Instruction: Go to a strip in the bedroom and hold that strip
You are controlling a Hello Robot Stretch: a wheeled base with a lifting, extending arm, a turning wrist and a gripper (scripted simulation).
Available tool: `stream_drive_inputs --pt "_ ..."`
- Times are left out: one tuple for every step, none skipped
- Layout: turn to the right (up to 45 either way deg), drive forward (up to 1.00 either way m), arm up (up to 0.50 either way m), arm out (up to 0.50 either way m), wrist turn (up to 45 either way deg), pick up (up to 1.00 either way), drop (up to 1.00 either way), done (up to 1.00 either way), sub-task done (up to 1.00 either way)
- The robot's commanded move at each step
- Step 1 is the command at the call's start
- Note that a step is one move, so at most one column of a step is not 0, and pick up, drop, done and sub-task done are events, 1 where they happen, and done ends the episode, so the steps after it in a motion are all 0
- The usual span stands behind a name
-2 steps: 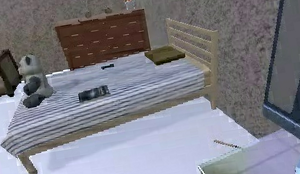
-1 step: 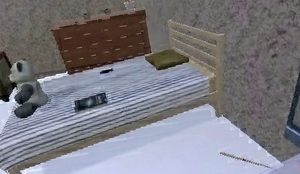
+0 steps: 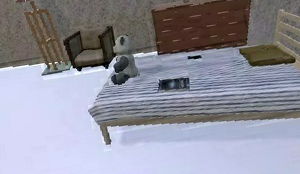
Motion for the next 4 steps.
stream_drive_inputs --pt "0.0 0.00 0.50 0.00 0.0 0.00 0.00 0.00 0.00" --pt "0.0 0.00 0.28 0.00 0.0 0.00 0.00 0.00 0.00" --pt "0.0 0.00 0.00 0.12 0.0 0.00 0.00 0.00 0.00" --pt "0.0 0.00 0.00 0.00 45.0 0.00 0.00 0.00 0.00"
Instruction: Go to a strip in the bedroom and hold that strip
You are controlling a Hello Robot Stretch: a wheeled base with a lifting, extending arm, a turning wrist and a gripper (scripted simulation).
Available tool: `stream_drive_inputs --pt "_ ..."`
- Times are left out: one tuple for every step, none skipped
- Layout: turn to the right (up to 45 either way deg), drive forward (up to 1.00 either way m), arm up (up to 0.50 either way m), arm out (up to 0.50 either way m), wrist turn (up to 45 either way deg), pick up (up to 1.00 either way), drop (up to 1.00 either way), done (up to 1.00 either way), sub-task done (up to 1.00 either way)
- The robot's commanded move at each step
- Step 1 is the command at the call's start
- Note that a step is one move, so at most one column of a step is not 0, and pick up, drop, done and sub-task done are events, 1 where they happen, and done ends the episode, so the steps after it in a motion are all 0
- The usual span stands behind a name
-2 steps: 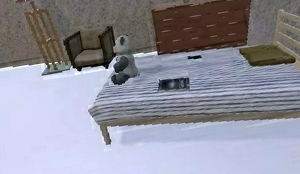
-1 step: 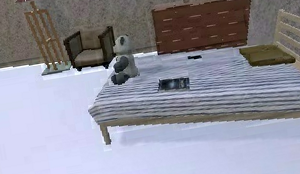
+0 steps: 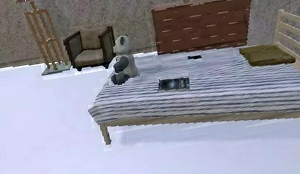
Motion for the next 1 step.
stream_drive_inputs --pt "0.0 0.00 0.00 0.00 45.0 0.00 0.00 0.00 0.00"
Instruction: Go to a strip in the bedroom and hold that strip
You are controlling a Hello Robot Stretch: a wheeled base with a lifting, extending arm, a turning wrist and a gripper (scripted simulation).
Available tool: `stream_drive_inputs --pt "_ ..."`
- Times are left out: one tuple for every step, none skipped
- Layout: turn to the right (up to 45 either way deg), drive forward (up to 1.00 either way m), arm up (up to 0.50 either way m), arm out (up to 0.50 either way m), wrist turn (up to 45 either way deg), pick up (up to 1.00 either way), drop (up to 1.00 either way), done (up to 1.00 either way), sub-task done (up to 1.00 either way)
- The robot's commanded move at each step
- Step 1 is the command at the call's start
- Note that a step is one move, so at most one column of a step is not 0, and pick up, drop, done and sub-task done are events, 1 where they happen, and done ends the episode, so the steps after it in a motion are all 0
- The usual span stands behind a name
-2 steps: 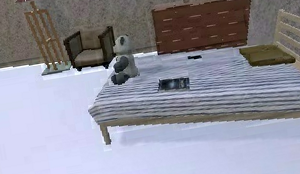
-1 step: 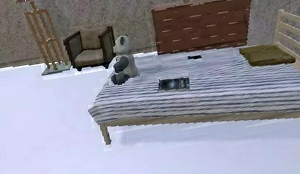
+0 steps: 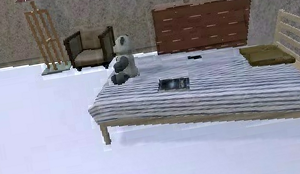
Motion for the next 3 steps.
stream_drive_inputs --pt "0.0 0.00 0.00 0.00 45.0 0.00 0.00 0.00 0.00" --pt "0.0 0.00 0.00 0.00 12.0 0.00 0.00 0.00 0.00" --pt "0.0 0.00 -0.30 0.00 0.0 0.00 0.00 0.00 0.00"
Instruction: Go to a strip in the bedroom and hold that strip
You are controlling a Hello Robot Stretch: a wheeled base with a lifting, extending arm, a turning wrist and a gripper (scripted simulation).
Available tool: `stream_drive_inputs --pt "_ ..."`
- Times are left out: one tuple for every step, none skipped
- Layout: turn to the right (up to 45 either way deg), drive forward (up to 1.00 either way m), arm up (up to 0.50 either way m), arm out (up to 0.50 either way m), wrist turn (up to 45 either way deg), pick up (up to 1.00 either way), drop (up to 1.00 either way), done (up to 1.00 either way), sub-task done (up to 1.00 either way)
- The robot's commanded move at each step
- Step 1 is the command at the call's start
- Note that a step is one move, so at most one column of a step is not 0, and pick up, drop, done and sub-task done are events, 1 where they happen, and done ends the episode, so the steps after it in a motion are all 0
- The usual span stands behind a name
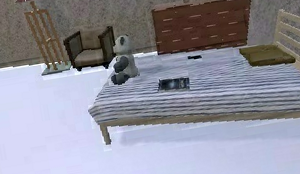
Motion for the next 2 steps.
stream_drive_inputs --pt "0.0 0.00 0.00 0.00 0.0 1.00 0.00 0.00 0.00" --pt "0.0 0.00 0.10 0.00 0.0 0.00 0.00 0.00 0.00"
